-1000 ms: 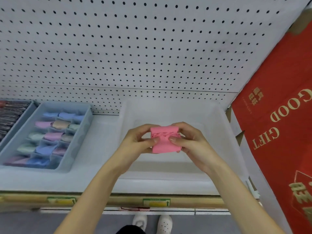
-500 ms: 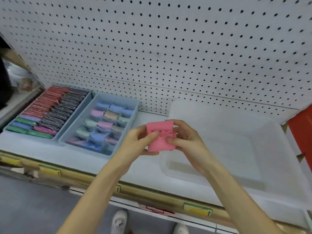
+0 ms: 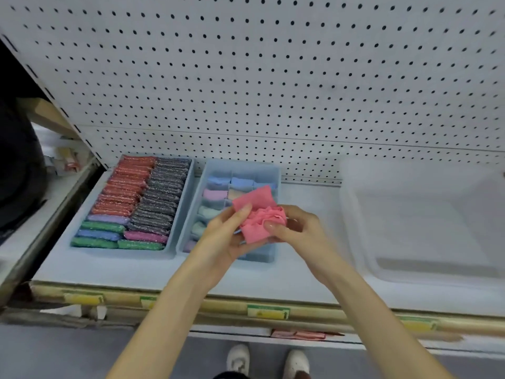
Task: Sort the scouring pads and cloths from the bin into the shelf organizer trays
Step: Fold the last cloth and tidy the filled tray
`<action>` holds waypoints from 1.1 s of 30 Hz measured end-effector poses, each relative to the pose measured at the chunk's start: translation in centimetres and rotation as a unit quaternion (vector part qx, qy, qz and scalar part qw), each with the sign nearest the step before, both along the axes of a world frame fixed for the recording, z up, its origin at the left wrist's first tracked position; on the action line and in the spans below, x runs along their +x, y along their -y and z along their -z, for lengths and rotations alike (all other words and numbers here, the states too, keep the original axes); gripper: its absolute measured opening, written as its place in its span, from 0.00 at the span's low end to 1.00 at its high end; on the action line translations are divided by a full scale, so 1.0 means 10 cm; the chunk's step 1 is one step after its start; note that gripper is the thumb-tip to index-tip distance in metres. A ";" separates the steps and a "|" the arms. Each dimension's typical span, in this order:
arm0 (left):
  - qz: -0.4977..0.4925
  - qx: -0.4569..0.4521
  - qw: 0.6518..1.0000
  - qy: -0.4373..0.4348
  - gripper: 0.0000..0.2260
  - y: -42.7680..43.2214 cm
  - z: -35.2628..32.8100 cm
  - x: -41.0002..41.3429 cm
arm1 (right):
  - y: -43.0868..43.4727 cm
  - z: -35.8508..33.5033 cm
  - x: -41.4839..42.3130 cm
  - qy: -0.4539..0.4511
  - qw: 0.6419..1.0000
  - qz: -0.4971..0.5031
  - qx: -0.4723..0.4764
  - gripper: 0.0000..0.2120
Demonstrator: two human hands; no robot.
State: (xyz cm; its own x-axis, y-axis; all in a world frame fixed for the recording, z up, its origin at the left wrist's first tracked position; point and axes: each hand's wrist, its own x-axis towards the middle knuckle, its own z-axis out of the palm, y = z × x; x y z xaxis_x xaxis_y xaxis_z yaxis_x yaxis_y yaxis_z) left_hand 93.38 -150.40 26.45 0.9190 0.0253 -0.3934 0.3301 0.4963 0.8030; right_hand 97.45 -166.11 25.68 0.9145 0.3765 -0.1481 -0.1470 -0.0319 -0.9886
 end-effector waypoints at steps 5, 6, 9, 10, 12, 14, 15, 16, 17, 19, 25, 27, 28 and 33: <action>-0.013 -0.013 1.000 0.018 0.24 -0.18 -0.03 0.00 | -0.15 -0.02 -0.05 -0.004 1.000 0.022 -0.020 0.06; -0.015 -0.019 0.999 0.020 0.25 -0.19 -0.03 -0.01 | -0.17 -0.03 -0.05 -0.002 0.999 0.026 -0.022 0.07; -0.033 -0.027 0.999 0.017 0.24 -0.17 -0.03 0.00 | -0.21 -0.04 -0.04 0.007 0.998 0.056 -0.026 0.08; -0.044 -0.027 0.998 0.017 0.21 -0.15 -0.02 0.01 | -0.22 -0.03 -0.03 0.017 0.997 0.071 -0.031 0.10; -0.078 -0.013 0.997 0.008 0.08 -0.11 0.01 0.05 | -0.26 0.00 -0.02 0.034 0.993 0.105 -0.039 0.13; -0.097 0.013 0.995 0.007 0.05 -0.08 0.02 0.09 | -0.30 0.01 -0.03 0.040 0.987 0.146 -0.044 0.11; -0.097 0.016 0.995 0.012 0.06 -0.06 0.02 0.11 | -0.32 0.01 -0.04 0.040 0.984 0.165 -0.047 0.09; -0.095 0.015 0.995 0.021 0.05 -0.04 0.02 0.12 | -0.32 0.00 -0.04 0.045 0.981 0.181 -0.052 0.08; -0.090 0.010 0.995 0.029 0.06 -0.02 0.02 0.12 | -0.32 0.00 -0.03 0.052 0.978 0.192 -0.060 0.08; -0.069 0.006 0.996 0.052 0.10 0.01 0.02 0.11 | -0.31 0.00 -0.01 0.056 0.973 0.216 -0.063 0.09; -0.055 0.129 0.987 0.075 0.10 -0.02 0.06 0.07 | -0.28 -0.03 0.03 0.003 0.988 0.153 -0.020 0.14; -0.045 0.111 0.990 0.079 0.08 -0.05 0.05 0.06 | -0.20 -0.04 0.09 -0.051 0.996 0.071 0.001 0.14; -0.035 0.110 0.990 0.087 0.07 -0.06 0.05 0.05 | -0.16 -0.03 0.11 -0.063 0.997 0.036 0.008 0.12; 0.025 0.151 0.984 0.094 0.12 -0.10 0.07 0.01 | -0.14 0.03 0.12 -0.061 0.998 0.019 -0.021 0.10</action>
State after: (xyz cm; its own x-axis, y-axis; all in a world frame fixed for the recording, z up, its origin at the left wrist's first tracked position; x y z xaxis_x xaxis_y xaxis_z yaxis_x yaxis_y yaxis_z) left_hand 93.50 -149.40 25.75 0.9778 0.0672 -0.1987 0.1805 0.2133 0.9602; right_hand 98.69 -164.67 25.37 0.9024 0.3331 -0.2735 -0.2677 -0.0643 -0.9614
